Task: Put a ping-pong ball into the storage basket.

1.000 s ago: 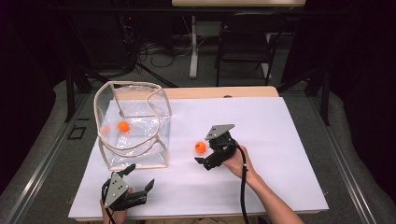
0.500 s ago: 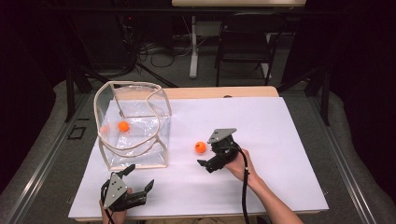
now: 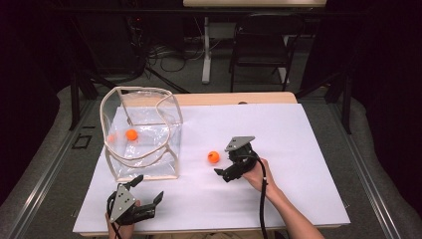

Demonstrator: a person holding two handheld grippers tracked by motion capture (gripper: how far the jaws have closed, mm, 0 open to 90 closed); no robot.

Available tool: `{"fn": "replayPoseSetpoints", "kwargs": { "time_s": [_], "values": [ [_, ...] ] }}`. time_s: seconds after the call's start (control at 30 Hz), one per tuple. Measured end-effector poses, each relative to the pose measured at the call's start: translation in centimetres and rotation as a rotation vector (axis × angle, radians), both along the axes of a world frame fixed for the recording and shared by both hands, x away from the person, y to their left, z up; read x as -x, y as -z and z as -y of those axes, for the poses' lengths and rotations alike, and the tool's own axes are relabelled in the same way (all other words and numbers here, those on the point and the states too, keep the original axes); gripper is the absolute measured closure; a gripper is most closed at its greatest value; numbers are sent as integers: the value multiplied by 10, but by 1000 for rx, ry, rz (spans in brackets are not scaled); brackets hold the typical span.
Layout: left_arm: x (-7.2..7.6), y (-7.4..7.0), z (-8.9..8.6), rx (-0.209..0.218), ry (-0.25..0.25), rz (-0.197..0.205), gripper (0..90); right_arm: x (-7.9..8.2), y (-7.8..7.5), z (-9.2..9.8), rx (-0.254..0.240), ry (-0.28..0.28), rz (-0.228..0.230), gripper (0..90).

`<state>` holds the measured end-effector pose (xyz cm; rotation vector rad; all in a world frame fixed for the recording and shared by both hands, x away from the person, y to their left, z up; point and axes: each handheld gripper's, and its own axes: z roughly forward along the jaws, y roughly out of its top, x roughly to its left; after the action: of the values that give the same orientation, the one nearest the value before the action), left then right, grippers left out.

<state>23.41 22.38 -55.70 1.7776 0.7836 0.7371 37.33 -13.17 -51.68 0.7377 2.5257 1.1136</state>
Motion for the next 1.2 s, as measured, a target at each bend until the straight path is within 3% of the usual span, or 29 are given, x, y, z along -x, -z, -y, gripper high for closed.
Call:
{"fn": "replayPoseSetpoints", "kwargs": {
  "time_s": [0.63, 1.2],
  "values": [
    [-3, 1, 0, 5, 0, -3, 156, -17, 14, -6, 21, 10, -19, 0],
    [-2, 1, 2, -1, 0, -6, 157, -31, 23, -19, 1, 21, -18, 0]
  ]
}}
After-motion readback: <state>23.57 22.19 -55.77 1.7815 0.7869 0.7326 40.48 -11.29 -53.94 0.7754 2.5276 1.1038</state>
